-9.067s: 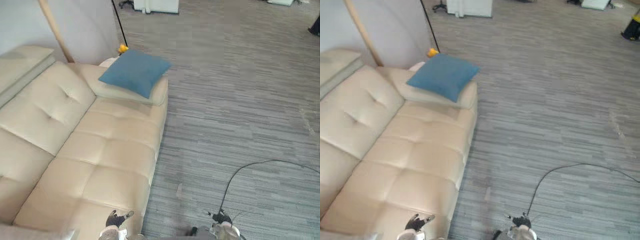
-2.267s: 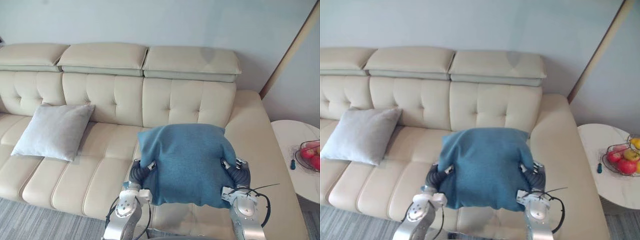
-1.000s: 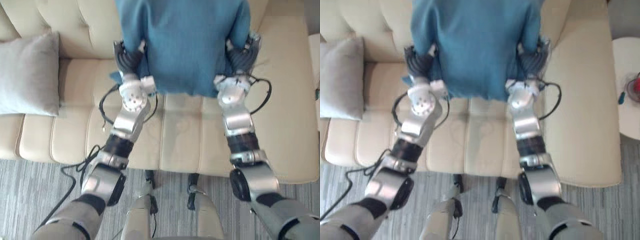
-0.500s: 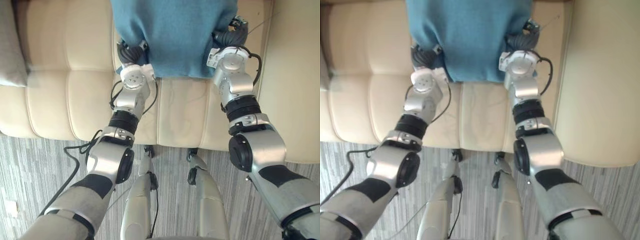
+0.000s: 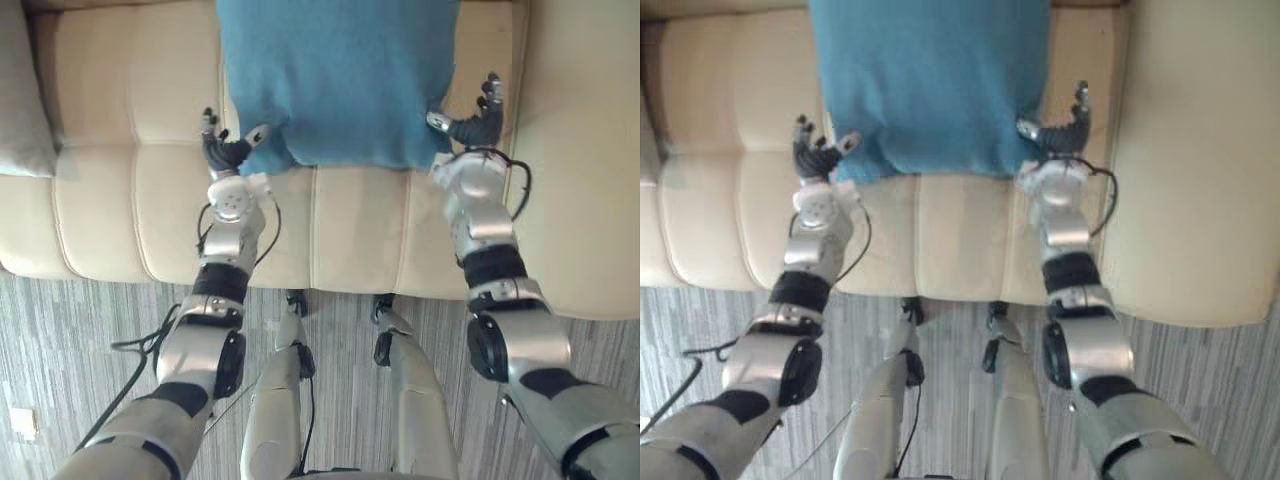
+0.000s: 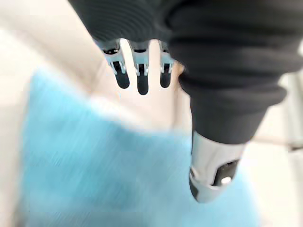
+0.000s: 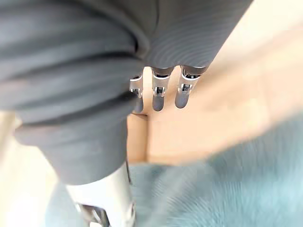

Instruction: Pick up cushions and gather them together orderly.

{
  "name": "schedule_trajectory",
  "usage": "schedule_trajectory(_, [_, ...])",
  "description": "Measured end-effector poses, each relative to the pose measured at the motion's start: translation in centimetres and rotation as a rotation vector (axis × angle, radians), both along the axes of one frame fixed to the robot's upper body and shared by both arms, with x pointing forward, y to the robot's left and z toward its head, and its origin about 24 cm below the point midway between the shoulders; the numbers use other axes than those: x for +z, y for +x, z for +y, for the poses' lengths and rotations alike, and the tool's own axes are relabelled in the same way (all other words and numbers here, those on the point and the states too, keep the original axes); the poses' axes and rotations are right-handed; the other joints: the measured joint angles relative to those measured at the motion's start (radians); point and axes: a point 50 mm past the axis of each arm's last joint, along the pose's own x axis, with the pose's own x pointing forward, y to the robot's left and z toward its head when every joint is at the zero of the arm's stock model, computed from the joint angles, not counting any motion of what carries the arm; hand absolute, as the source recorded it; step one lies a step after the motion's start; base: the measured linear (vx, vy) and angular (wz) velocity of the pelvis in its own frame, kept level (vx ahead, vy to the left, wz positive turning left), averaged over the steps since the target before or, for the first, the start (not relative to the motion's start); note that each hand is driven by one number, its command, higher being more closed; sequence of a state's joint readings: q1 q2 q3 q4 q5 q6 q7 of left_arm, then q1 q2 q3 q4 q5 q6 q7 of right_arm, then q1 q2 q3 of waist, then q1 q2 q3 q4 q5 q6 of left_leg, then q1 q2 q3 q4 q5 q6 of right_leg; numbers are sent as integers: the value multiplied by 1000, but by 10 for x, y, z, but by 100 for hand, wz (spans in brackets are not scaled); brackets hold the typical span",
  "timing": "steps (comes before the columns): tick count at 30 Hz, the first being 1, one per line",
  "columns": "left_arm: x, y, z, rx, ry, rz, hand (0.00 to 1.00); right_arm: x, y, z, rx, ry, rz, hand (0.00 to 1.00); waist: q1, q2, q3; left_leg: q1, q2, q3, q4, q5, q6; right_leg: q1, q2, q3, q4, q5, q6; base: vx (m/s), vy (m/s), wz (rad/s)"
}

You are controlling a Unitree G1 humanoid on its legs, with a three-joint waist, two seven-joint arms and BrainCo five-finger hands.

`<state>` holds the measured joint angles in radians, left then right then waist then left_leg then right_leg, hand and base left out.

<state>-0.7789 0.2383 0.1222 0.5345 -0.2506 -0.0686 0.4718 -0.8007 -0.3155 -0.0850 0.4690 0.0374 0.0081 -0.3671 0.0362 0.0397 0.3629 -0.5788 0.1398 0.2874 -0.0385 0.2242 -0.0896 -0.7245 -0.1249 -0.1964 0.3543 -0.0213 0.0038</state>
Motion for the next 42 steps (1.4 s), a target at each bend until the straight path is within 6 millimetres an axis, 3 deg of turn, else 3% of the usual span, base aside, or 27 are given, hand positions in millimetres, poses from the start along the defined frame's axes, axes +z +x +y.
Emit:
schedule_trajectory(2, [-12,-10,12,18,-29,-1,0,-15,-12,-7,-1,-20,14,0,0,-4,0,27,2,-2,17,-12,8,32,0,-1,9,-11,0,8,-79,3])
schedule_trajectory(5, [-50,-41,24,27,-46,34,0,-60,-45,-18,-1,-29,87,0,0,-29,-9,116,3,-4,28,-33,2,120,-3,-4,26,-44,1,44,-77,7])
schedule_trajectory(8, [-108,-80,15,-3,-98,162,0,-117,-84,-20,7,23,225,0,0,-63,-45,205,2,-15,28,-71,3,218,-6,-20,22,-83,5,103,-59,10])
schedule_trajectory(9, [-120,-87,12,-11,-108,199,0,-127,-91,-20,8,36,253,0,0,-68,-55,220,2,-17,26,-74,1,234,-7,-22,22,-88,6,152,-31,15])
schedule_trajectory(10, [-148,-106,4,-52,-128,292,0,-151,-107,-18,18,72,329,0,0,-82,-75,262,0,-22,24,-81,-7,280,-8,-28,18,-98,10,127,-16,11])
schedule_trajectory(12, [-174,-127,-2,-94,-148,388,0,-177,-126,-12,37,119,412,0,0,-92,-105,307,-3,-22,23,-91,-9,330,-10,-30,4,-109,15,141,0,6])
schedule_trajectory(15, [-222,-161,-10,-116,-211,581,0,-219,-155,-5,40,195,568,0,2,-84,-177,359,-9,-20,23,-114,-7,395,-12,-33,-28,-114,23,124,23,0])
schedule_trajectory(16, [-228,-166,-11,-118,-220,612,0,-225,-159,-4,39,206,594,0,2,-82,-184,368,-9,-19,22,-117,-5,407,-12,-33,-34,-114,24,119,42,0])
schedule_trajectory(19, [-273,-200,-18,-127,-282,834,0,-277,-189,5,18,310,817,0,2,-68,-257,424,-8,-19,21,-140,-10,489,-7,-40,-89,-109,35,101,44,1])
schedule_trajectory(22, [-299,-227,-20,-136,-274,1012,0,-309,-216,11,-26,401,972,0,4,-54,-300,473,-5,-9,12,-152,-12,552,2,-37,-140,-96,41,80,32,-8])
schedule_trajectory(26, [-317,-251,-19,-120,-265,1154,0,-330,-241,12,-81,468,1086,0,8,-41,-341,528,-6,10,-12,-159,-15,606,10,-28,-186,-81,47,51,26,-13])
schedule_trajectory(30, [-326,-267,-16,-109,-256,1243,0,-345,-267,8,-149,529,1185,0,12,-45,-373,593,-13,22,-56,-160,-17,657,17,-20,-226,-75,55,50,30,-8])
schedule_trajectory(37, [-332,-277,-15,-98,-259,1303,0,-355,-284,6,-205,585,1252,0,14,-53,-378,654,-31,35,-64,-174,-13,727,13,3,-274,-50,70,62,35,-7])
schedule_trajectory(42, [-332,-275,-15,-105,-250,1306,0,-356,-274,12,-169,586,1260,0,21,-60,-355,680,-34,92,-64,-181,-11,720,17,56,-271,-33,71,-10,36,-31])
